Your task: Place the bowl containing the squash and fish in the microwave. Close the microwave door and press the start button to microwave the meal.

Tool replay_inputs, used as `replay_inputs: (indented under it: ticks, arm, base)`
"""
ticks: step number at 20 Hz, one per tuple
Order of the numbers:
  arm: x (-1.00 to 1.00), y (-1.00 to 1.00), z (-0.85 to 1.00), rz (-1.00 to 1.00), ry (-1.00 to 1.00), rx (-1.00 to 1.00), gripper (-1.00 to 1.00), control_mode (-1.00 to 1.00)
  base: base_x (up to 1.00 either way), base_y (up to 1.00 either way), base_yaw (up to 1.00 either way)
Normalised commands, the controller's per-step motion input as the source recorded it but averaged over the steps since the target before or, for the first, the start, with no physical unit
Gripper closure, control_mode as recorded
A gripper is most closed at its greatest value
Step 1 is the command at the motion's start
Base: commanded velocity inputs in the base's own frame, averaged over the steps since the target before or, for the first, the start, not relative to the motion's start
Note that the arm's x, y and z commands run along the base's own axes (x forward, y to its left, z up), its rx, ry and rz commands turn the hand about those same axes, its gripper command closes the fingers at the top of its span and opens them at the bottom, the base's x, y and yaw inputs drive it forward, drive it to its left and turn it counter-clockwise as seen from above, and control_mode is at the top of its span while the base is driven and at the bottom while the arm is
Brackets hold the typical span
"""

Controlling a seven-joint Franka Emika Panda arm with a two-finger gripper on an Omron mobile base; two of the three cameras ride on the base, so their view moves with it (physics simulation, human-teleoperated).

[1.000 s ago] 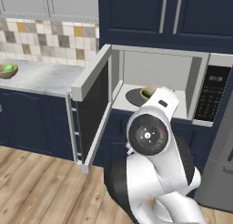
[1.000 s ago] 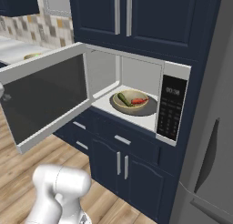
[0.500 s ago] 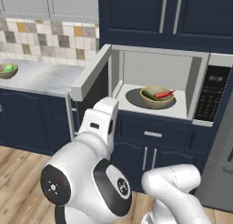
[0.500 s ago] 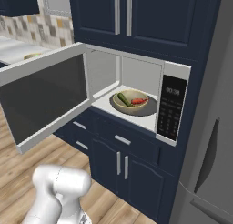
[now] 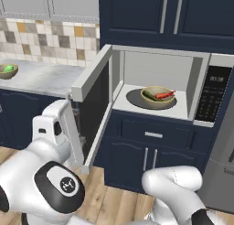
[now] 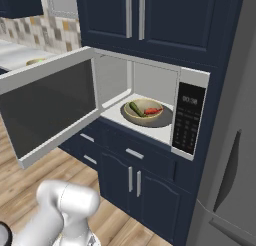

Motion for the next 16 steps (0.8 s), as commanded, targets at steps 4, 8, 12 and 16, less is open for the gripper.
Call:
replay_inputs:
  ticks: [4,8,12,16]
  arm:
    - [0.67,0.30,0.00,-0.02,0.13,-0.07,-1.00,-1.00]
    - [0.71,0.27,0.00,-0.03,0.14,-0.08,-1.00,-1.00]
    - [0.64,0.21,-0.15,-0.05,0.14,-0.10,-1.00,-1.00]
    - [0.60,0.14,-0.31,-0.05,0.15,-0.11,-1.00,-1.00]
  base:
    - [0.00,0.00,0.00]
    - [0.00,0.00,0.00]
    - [0.00,0.00,0.00]
    - [0.00,0.00,0.00]
